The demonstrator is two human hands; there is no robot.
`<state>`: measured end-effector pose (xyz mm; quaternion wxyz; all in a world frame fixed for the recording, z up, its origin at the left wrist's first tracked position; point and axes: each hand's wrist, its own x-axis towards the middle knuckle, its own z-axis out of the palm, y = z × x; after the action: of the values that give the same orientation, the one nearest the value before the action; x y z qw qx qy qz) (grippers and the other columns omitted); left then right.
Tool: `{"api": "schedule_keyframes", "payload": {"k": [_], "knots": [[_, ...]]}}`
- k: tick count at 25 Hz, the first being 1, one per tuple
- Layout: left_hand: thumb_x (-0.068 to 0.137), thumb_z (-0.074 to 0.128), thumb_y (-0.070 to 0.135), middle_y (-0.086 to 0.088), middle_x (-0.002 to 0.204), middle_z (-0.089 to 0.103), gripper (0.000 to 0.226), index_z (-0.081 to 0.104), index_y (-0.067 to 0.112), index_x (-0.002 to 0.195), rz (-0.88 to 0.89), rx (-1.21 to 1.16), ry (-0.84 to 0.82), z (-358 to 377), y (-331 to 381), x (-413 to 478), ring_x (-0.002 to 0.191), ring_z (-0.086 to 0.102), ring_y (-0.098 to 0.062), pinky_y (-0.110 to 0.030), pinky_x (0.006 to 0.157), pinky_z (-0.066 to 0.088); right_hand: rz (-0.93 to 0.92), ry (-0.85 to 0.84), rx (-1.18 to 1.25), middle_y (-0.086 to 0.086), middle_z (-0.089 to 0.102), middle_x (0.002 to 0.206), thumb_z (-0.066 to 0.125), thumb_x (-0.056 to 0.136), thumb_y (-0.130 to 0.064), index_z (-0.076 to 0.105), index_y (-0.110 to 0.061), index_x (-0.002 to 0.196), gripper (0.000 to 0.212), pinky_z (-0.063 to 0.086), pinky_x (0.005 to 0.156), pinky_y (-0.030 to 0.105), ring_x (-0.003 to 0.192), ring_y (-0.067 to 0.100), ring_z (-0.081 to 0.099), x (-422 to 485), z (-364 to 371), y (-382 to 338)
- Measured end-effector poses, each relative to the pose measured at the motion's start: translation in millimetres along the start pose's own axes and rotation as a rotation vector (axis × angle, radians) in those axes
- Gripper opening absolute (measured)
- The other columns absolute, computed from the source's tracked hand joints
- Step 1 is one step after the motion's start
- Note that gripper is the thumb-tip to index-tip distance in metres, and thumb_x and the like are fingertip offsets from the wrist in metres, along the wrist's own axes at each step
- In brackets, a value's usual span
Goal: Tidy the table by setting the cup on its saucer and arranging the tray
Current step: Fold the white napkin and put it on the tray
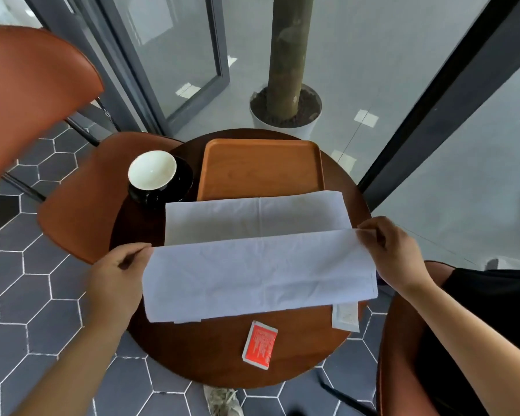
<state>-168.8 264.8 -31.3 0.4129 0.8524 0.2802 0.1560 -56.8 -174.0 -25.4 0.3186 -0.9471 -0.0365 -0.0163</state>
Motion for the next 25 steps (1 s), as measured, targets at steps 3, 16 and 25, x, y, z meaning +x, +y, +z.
{"api": "schedule_keyframes", "payload": {"k": [3, 16, 25], "knots": [[0.091, 0.07, 0.019, 0.004, 0.092, 0.074, 0.011, 0.077, 0.018, 0.1, 0.018, -0.025, 0.005, 14, -2, 24, 0.083, 0.064, 0.006, -0.006, 0.073, 0.046, 0.03, 0.025, -0.022, -0.006, 0.065, 0.087, 0.059, 0.097, -0.023, 0.068, -0.018, 0.104, 0.012, 0.042, 0.062, 0.026, 0.078, 0.019, 0.06, 20, 6, -5], [0.092, 0.066, 0.009, -0.008, 0.094, 0.074, 0.016, 0.075, 0.007, 0.105, 0.125, 0.106, 0.074, 68, 29, 81, 0.085, 0.067, -0.023, -0.035, 0.078, 0.052, 0.189, 0.041, -0.006, -0.006, 0.066, 0.085, 0.061, 0.094, -0.024, 0.07, -0.019, 0.095, 0.011, 0.042, 0.057, 0.024, 0.079, 0.018, 0.061, 121, 52, 1], [0.088, 0.07, 0.005, -0.015, 0.122, 0.058, 0.027, 0.07, 0.006, 0.115, 0.189, 0.364, 0.04, 73, 11, 54, 0.113, 0.057, -0.033, -0.037, 0.087, 0.047, 0.151, 0.066, -0.075, 0.008, 0.065, 0.111, 0.066, 0.09, -0.019, 0.067, -0.012, 0.113, 0.024, 0.044, 0.078, 0.03, 0.097, 0.025, 0.059, 122, 59, 6]]}}
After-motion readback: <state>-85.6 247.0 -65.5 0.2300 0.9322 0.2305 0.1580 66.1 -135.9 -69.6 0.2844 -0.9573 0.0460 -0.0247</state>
